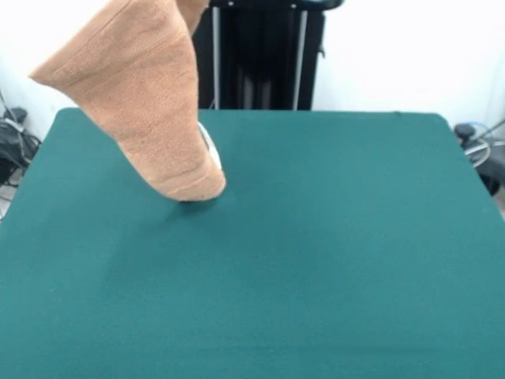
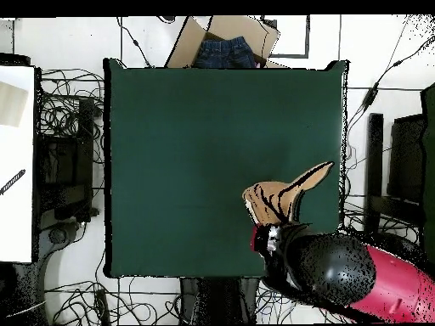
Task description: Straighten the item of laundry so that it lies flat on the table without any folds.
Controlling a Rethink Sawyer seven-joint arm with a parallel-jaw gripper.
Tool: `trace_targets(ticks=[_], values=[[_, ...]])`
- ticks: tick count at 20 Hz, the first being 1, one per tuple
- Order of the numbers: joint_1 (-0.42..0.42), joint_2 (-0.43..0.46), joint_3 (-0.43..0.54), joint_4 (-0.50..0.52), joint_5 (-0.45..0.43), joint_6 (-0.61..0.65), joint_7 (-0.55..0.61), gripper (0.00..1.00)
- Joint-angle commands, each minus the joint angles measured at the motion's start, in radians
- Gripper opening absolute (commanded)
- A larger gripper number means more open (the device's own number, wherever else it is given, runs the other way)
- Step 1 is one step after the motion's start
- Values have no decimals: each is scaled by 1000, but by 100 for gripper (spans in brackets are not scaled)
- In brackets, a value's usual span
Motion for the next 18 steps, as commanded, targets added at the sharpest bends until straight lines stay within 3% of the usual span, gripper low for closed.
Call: trace_targets(ticks=[1, 10, 18], values=[[-3, -22, 56, 10, 47, 65, -225, 0], [-16, 2, 46, 37, 49, 8, -259, 0], [-22, -36, 45, -44, 43, 153, -275, 0]])
